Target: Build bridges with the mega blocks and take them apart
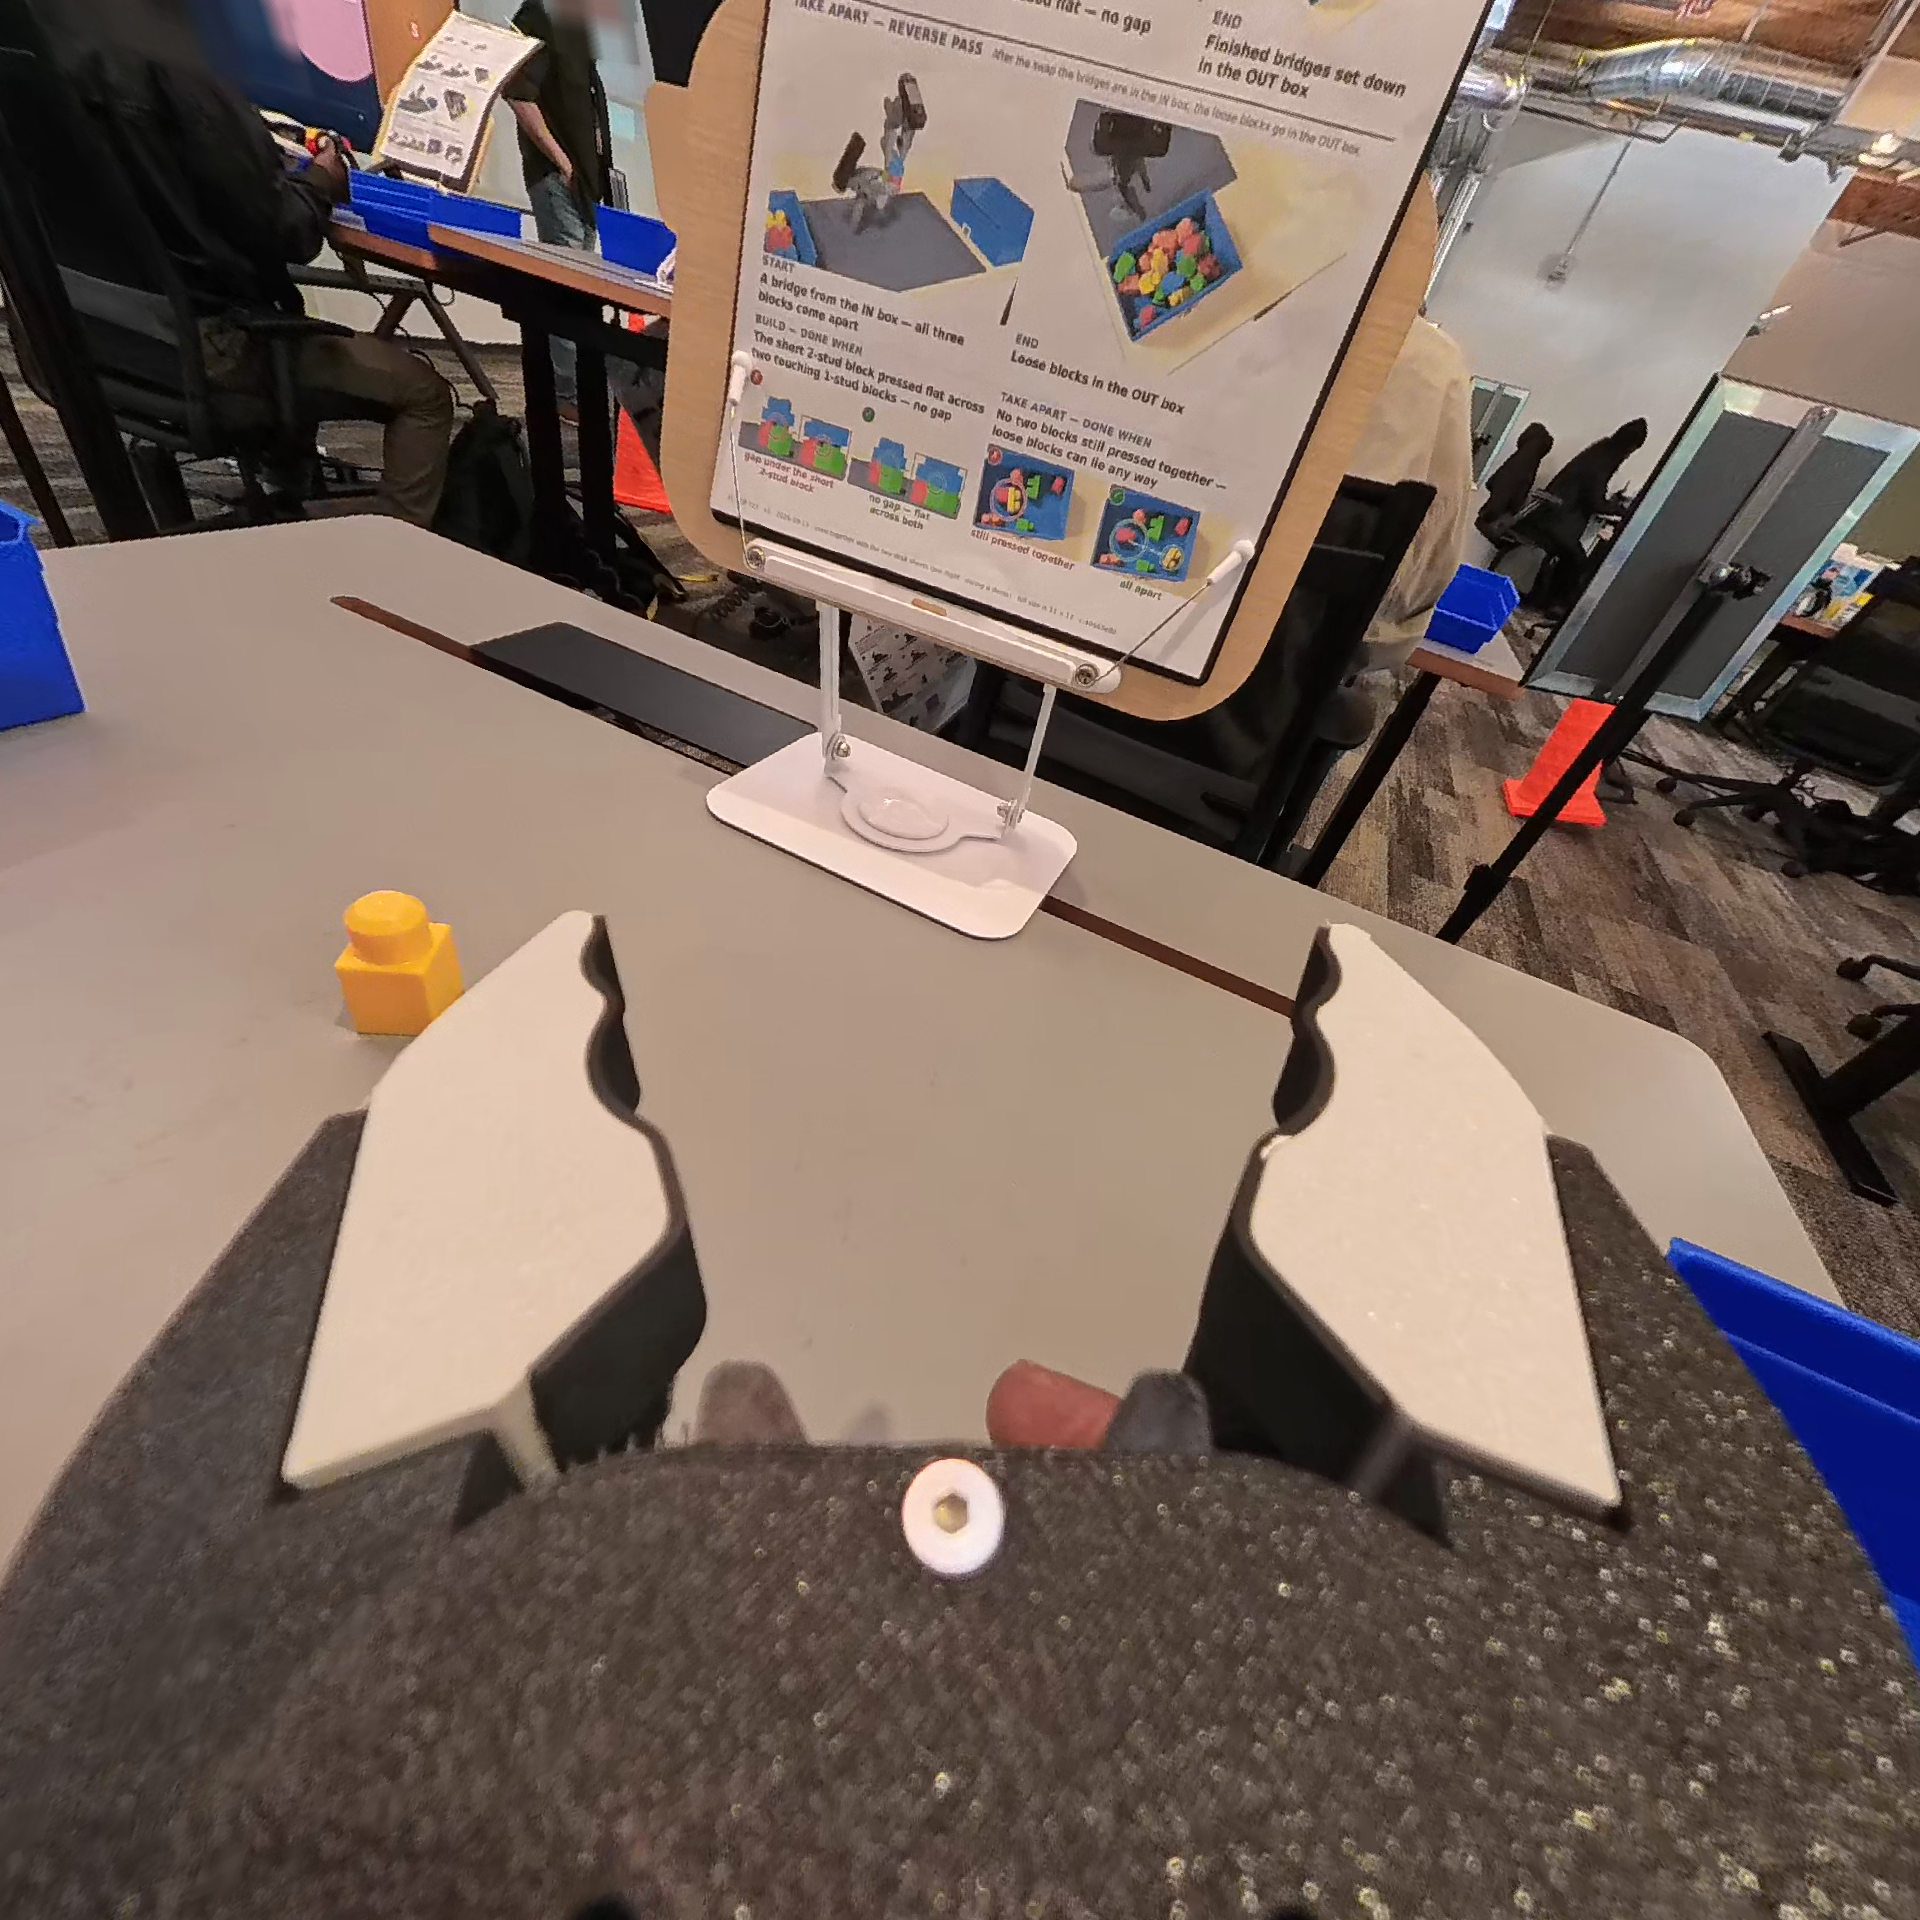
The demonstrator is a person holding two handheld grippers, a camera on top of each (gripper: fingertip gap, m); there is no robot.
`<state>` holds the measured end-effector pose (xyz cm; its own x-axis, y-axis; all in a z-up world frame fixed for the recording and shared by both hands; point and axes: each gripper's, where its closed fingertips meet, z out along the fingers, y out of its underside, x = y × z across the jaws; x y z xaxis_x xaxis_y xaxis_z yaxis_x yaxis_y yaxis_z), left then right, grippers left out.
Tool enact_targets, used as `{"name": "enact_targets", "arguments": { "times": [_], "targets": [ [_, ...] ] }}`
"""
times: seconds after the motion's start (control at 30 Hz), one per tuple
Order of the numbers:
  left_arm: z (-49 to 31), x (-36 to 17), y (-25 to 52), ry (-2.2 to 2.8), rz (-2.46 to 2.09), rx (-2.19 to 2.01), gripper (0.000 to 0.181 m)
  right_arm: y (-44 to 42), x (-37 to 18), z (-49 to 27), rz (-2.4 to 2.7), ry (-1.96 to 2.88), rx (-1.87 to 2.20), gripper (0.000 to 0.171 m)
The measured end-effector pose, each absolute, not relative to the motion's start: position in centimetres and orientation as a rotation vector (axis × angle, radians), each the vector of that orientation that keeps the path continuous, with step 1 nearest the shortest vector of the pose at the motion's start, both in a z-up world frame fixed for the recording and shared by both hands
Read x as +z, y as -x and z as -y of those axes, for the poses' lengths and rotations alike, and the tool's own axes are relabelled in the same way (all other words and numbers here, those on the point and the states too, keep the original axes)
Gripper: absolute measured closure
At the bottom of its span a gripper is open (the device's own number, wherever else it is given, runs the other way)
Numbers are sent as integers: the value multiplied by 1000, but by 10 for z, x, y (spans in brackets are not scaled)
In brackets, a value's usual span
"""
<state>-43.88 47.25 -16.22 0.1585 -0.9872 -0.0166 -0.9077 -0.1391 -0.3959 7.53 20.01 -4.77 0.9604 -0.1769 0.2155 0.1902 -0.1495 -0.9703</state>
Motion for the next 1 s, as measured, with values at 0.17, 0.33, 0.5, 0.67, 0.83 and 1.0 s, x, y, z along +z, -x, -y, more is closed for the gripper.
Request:
{"name": "enact_targets", "arguments": {
  "times": [0.17, 0.33, 0.5, 0.67, 0.83, 1.0],
  "targets": [
    [-470, -167, 440, 2146, -1953, -386, 133, -75, -48, -199, 10, 1690, -321, 51],
    [-479, -174, 440, 2204, -2041, -319, 131, -76, -49, -197, 8, 1694, -325, 50],
    [-483, -183, 435, 2248, -2132, -189, 133, -80, -51, -194, -2, 1696, -329, 50],
    [-485, -197, 436, 2315, -2213, -41, 136, -83, -51, -191, -8, 1694, -330, 50],
    [-482, -212, 441, 2403, -2262, 21, 138, -87, -52, -188, -17, 1690, -330, 50],
    [-479, -220, 450, 2480, -2269, 69, 143, -89, -52, -185, -24, 1686, -327, 50]
  ]
}}
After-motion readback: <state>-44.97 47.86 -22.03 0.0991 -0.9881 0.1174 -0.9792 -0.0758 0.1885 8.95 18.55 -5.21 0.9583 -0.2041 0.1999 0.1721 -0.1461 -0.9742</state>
